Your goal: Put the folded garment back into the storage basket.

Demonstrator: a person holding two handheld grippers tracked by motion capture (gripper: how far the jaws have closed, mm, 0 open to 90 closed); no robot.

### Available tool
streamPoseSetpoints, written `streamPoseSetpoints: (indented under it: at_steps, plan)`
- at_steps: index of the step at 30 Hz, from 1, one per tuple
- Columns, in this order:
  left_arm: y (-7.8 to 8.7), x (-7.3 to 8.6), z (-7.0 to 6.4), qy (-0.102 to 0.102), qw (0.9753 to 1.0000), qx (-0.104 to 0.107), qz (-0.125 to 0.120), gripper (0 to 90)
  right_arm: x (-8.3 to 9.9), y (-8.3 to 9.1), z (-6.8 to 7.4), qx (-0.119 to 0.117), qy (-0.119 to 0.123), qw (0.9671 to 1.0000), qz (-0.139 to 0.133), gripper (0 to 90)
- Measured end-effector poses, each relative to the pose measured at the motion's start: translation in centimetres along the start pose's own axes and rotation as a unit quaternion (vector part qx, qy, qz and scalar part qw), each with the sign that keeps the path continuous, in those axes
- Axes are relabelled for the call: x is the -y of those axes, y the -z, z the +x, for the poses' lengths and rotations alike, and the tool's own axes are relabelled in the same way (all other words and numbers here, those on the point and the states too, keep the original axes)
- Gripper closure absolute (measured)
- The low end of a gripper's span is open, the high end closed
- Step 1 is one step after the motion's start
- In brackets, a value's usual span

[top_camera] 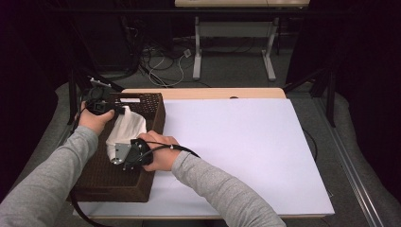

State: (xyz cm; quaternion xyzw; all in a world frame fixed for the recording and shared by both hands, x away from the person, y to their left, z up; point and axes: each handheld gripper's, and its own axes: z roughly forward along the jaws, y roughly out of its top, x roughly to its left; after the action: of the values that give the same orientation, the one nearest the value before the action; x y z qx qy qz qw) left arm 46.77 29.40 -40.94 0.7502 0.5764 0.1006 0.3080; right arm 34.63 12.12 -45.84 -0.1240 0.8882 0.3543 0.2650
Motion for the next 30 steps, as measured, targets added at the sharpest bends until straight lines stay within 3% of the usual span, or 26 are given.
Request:
streamPoseSetpoints:
  at_steps: [30]
  plan:
    - [-2.0,0.0,2.2,0.022,0.9997,-0.004,0.008,85.7,-0.3,-1.2,0.7,-0.020,-0.016,0.9996,0.008,78.1]
